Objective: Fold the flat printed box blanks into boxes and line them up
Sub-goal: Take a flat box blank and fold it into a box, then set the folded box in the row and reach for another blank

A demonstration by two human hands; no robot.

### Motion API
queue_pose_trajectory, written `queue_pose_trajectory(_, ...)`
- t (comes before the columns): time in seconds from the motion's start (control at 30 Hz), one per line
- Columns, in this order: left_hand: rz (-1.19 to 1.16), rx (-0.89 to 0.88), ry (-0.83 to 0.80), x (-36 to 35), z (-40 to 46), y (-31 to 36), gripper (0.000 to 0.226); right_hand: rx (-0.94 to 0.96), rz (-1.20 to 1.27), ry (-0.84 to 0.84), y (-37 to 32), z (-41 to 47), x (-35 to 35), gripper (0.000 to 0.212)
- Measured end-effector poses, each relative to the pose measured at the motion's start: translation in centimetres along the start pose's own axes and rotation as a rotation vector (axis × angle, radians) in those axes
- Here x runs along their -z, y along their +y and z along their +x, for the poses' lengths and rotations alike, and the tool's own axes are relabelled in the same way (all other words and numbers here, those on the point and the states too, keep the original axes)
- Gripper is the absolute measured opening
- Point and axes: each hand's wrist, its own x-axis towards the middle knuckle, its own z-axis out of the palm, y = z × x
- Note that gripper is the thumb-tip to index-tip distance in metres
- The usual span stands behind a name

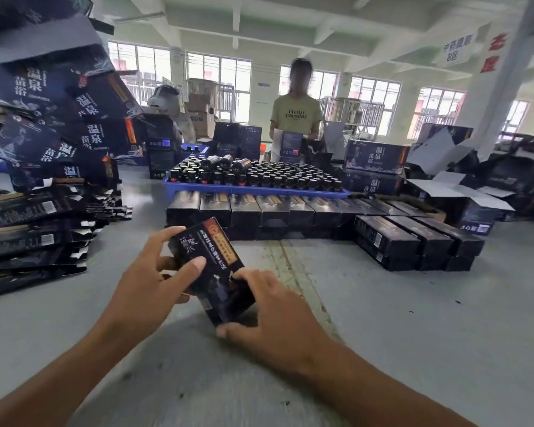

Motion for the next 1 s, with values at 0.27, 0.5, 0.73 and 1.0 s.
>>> queue_pose_trajectory(0.27, 0.250, 0.047, -0.255, -1.1, -1.2, 0.3, 0.067, -0.310, -0.117, 0.191, 6.0, 2.0, 4.6, 0.060)
queue_pose_trajectory(0.5, 0.479, 0.034, -0.382, -0.9, -1.2, 0.3, 0.060, -0.695, -0.344, 0.242, 14.2, 1.0, 7.7, 0.046)
queue_pose_trajectory(0.73, 0.536, 0.016, -0.401, -0.9, -0.9, -0.2, 0.036, -0.707, -0.494, 0.322, 14.8, 2.0, 7.2, 0.034)
queue_pose_trajectory(1.0, 0.520, -0.001, -0.406, -0.8, -0.9, -0.6, 0.042, -0.711, -0.492, 0.249, 15.6, 3.8, 7.5, 0.032)
